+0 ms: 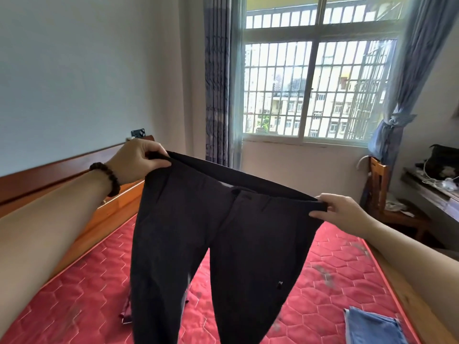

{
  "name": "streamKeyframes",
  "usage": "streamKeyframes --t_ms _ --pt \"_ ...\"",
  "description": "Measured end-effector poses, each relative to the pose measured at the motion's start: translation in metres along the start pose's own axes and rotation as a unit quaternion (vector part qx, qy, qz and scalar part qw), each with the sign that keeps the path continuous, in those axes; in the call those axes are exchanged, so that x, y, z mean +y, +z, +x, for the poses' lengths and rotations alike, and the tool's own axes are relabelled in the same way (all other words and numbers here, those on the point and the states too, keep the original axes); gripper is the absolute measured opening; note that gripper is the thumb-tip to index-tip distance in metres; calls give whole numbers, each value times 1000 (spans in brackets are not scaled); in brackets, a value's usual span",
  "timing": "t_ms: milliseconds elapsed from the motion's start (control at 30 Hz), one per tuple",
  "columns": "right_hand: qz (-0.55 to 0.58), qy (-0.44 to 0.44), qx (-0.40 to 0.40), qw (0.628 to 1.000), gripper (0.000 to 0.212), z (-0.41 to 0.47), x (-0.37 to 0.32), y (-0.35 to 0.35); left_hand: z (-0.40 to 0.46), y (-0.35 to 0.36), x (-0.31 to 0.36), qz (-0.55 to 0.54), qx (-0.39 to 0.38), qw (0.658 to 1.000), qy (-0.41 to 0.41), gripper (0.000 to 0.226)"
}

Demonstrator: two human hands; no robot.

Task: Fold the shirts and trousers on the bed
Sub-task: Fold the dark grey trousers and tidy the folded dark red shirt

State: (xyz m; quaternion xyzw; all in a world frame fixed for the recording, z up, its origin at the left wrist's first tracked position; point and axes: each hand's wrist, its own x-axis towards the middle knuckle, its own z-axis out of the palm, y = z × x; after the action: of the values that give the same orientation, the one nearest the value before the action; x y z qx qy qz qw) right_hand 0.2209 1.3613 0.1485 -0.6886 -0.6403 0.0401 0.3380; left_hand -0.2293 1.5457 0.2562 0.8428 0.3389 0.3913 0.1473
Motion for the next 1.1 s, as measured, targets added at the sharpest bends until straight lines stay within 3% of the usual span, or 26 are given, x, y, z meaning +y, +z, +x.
streamKeyframes --t_ms 67,133,267,367,500,667,800,900,967,1100 --pt "160 49 19 986 49 1 -13 -1 -4 -3 -3 -22 -21 999 -20 16" --pt "316 78 27 945 25 1 -24 -5 -8 -4 -3 -73 -36 996 -34 15" --pt "462 84 65 881 26 4 -39 -17 -15 -6 -3 -224 -62 970 -72 22" --pt "497 84 55 862 55 2 -49 -34 -17 -5 3 -364 -63 922 -118 12" --pt "525 115 60 841 30 0 -56 -46 -18 3 8 -461 -52 875 -140 8" --pt "528 193 122 818 12 4 -65 -38 -13 33 8 -451 -42 854 -257 15" --pt "492 270 228 795 20 16 -75 -15 -1 75 24 -463 77 830 -303 8" --pt "511 260 251 780 17 22 -100 1 11 109 46 -423 147 846 -290 10" --pt "531 234 248 776 12 25 -125 11 13 127 71 -371 177 875 -258 13" --pt "564 201 206 774 12 21 -169 27 5 153 116 -328 160 915 -170 11"
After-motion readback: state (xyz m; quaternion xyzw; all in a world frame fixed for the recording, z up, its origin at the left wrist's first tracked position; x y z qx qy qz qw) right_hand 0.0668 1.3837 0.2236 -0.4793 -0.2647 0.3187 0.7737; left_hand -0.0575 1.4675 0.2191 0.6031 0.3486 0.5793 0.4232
